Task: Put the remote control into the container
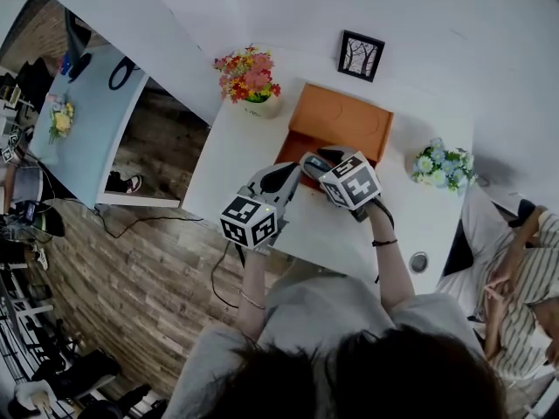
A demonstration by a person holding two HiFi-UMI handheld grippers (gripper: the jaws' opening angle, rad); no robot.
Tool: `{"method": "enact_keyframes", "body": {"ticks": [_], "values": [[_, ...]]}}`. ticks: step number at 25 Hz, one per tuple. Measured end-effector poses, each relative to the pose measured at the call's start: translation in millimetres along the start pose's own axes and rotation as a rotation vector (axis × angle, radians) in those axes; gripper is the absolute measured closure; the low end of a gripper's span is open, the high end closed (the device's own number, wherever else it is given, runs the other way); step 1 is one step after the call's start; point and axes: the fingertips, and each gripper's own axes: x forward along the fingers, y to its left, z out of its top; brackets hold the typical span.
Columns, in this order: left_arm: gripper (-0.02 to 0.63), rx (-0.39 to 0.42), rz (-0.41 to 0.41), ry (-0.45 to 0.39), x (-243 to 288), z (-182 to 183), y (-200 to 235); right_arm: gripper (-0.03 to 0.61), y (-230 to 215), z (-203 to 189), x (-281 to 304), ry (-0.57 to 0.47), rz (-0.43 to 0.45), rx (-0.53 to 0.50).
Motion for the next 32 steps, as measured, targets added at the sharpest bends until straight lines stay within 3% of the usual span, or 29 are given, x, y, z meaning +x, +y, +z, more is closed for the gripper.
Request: {"method": "enact_keyframes", "body": {"ticks": [15, 32], "values": [[0.611, 0.037, -0.015, -0.034, -2.5, 9.0, -27.8, 0.563, 23.3, 45.2, -69.0, -0.314, 0.004, -0.008], [0.611, 0.147, -0.041, -0.105, -19.9, 32.6, -90.9, 0.580, 52.2, 53.7, -145.5, -0.516, 0.005, -0.046]]}}
